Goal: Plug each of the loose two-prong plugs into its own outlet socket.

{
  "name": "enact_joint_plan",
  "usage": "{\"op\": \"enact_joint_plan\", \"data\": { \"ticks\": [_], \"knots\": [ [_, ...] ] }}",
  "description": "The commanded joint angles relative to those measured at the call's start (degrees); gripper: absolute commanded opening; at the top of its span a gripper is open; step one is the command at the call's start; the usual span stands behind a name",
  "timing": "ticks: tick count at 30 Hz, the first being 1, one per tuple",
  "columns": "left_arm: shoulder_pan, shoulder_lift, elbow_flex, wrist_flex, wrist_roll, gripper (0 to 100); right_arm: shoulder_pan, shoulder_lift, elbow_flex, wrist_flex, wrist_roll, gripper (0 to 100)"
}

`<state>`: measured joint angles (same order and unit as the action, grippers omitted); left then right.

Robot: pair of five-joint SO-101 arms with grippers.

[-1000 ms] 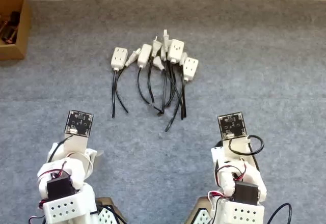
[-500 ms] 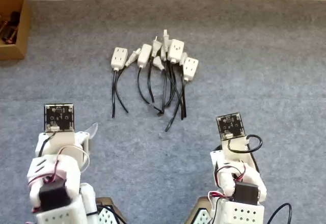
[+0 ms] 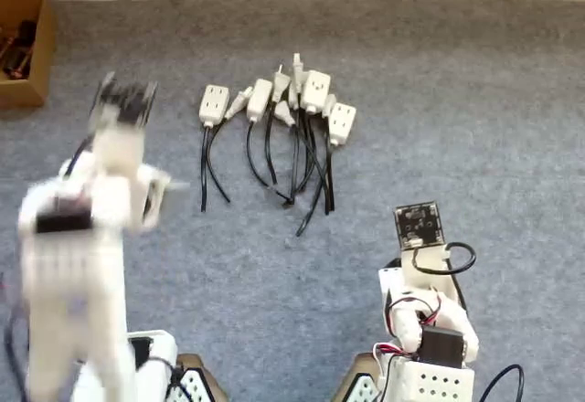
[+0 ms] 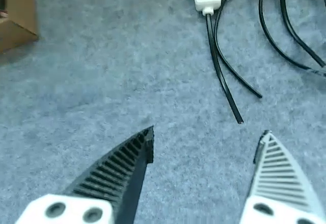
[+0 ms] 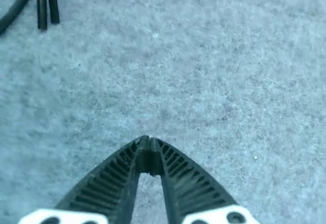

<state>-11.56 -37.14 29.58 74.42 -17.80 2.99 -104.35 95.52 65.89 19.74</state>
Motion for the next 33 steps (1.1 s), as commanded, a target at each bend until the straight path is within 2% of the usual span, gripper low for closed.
{"op": "enact_joint_plan", "data": {
  "ticks": [1, 5, 8, 20, 29, 31, 33],
  "knots": [
    [2.51, 25.45, -17.54, 1.85, -0.79, 32, 2.24, -0.66, 2.95, -2.51, -0.62, 7.9],
    [4.0, 40.92, -33.45, 3.6, -0.62, 32, 2.59, -0.75, 3.91, -2.77, -0.44, 19.3],
    [4.35, 49.98, -43.56, 3.16, -0.53, 32, 2.59, -0.75, 3.56, -2.77, -0.7, 23.8],
    [4.44, 83.3, -80.22, 3.52, -0.44, 32, 2.42, -0.75, 3.56, -2.77, -0.79, 23.9],
    [6.2, 97.45, -96.84, 4.48, 1.93, 32, 2.42, -0.75, 3.91, -2.68, -0.79, 23.9],
    [6.99, 99.38, -98.15, 4.92, 1.67, 26, 2.42, -0.75, 3.91, -2.68, -0.7, 23.9],
    [7.43, 100.62, -99.38, 4.92, 1.41, 15, 2.42, -0.75, 3.91, -2.68, -0.62, 23.9]
  ]
}}
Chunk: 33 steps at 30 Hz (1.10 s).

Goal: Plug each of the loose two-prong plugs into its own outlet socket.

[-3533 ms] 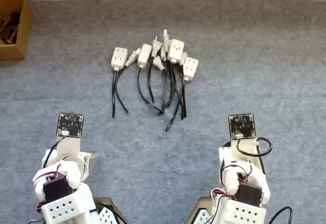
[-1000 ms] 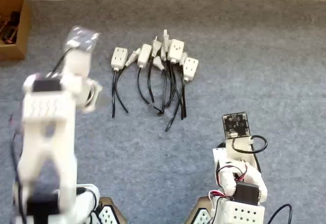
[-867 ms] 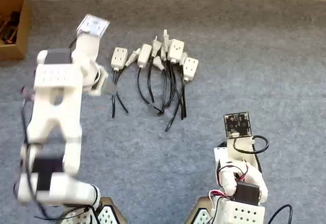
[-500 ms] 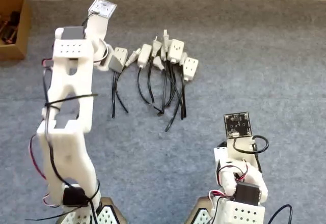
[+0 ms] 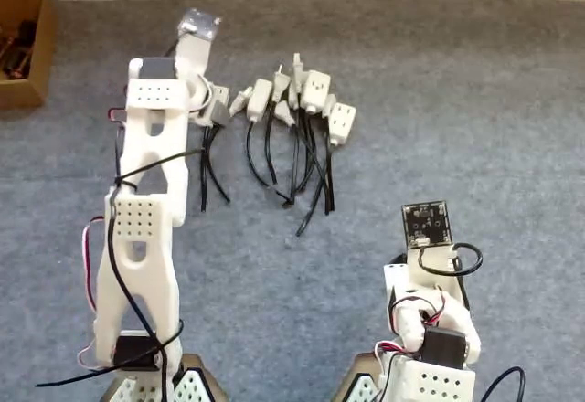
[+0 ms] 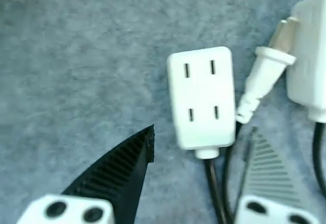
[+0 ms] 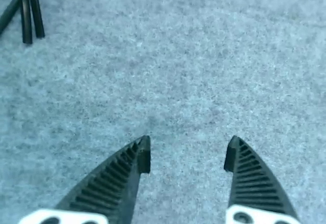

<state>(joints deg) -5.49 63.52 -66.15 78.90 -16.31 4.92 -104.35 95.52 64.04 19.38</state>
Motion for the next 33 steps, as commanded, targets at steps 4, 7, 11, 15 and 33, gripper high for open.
{"op": "enact_joint_plan", "data": {
  "ticks": [4, 7, 11, 15, 33],
  "knots": [
    [2.77, 0.66, -5.14, 5.01, -9.23, 1, 0.48, -0.75, 3.91, -0.92, -0.18, 23.9],
    [2.68, 0.31, -6.64, 8.09, -9.32, 1, 0.48, -0.75, 4.0, -0.92, -0.18, 23.9],
    [1.98, 0.31, -16.57, 17.32, -9.67, 0, 0.48, -0.75, 4.09, -0.92, -0.09, 23.9],
    [1.71, -0.57, -22.46, 23.91, -11.16, 0, 0.48, -0.75, 4.79, -1.01, 0.0, 23.9],
    [30.73, -66.42, 68.7, 13.36, -23.65, 1, 0.48, -0.75, 5.49, -2.86, 0.0, 23.9]
  ]
}}
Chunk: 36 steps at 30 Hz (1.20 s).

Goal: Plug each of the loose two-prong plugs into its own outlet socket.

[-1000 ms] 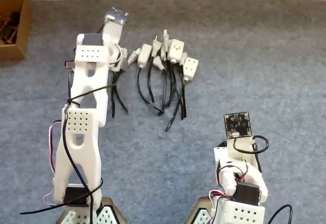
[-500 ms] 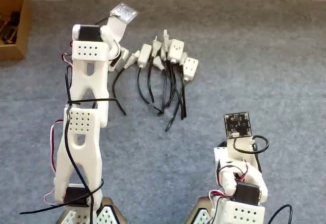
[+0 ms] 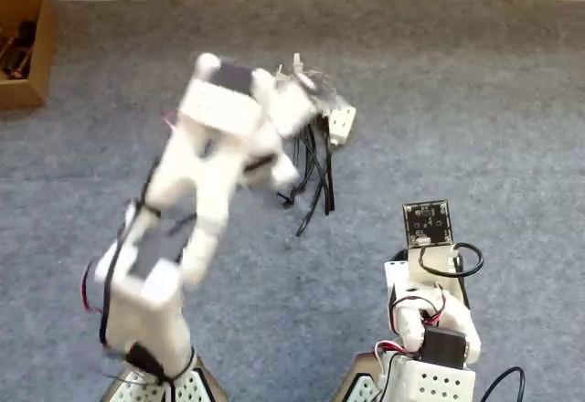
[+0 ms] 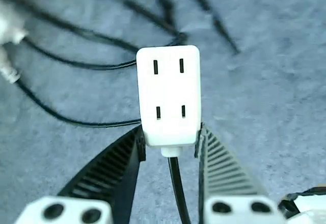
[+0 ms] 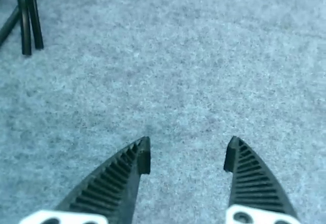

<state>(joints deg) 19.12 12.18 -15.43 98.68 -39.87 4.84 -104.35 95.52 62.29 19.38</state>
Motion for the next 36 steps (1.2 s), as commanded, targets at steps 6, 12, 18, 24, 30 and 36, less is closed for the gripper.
{"op": "enact_joint_plan", "data": {
  "ticks": [6, 12, 18, 24, 30, 36],
  "knots": [
    [9.63, -27.12, 48.04, -25.49, -2.9, 1, 0.57, -0.75, 5.49, -1.1, 0.0, 23.9],
    [13.05, -28.18, 62.46, -34.55, -11.96, 1, 0.57, -0.75, 5.49, -1.1, 0.0, 23.9],
    [18.15, -28.18, 65.98, -35.25, -11.87, 5, 0.57, -0.75, 5.49, -1.19, 0.0, 23.9],
    [14.46, -28.62, 64.66, -37.19, -7.12, 30, 0.57, -0.75, 5.49, -1.19, 0.0, 23.9],
    [4.18, -28.7, 54.29, -33.67, -7.12, 30, 0.57, -0.75, 5.49, -1.19, 0.0, 23.9],
    [-6.46, -28.09, 38.37, -29.8, -6.42, 30, 0.57, -0.75, 5.49, -1.19, 0.0, 23.9]
  ]
}}
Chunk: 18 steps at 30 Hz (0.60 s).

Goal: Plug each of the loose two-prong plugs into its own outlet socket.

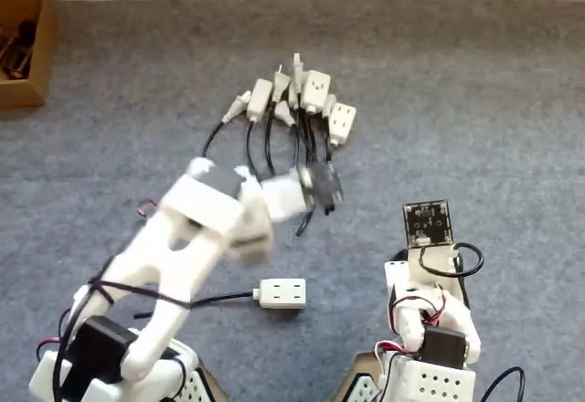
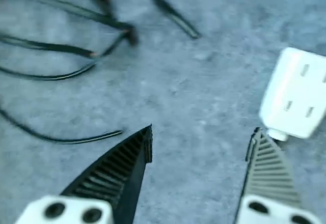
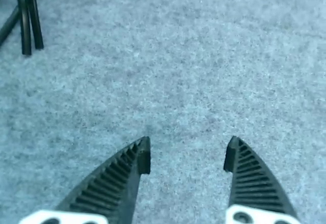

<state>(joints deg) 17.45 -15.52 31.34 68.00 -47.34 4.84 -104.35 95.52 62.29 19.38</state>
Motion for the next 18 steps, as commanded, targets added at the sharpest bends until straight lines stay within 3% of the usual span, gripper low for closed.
{"op": "enact_joint_plan", "data": {
  "ticks": [1, 6, 9, 18],
  "knots": [
    [-7.08, -0.22, -10.86, 0.79, 2.99, 30, 0.57, -0.75, 5.49, -1.19, 0.0, 23.9],
    [-16.4, 6.9, -19.03, -9.85, 22.68, 30, 0.57, -0.75, 5.49, -1.19, 0.0, 23.9],
    [-18.59, 15.25, -22.37, -15.38, 31.74, 30, 0.57, -0.75, 5.49, -1.19, 0.0, 23.9],
    [-18.15, 46.64, -44.44, -18.11, 32.7, 30, 0.57, -0.75, 5.58, -0.92, 0.0, 23.9]
  ]
}}
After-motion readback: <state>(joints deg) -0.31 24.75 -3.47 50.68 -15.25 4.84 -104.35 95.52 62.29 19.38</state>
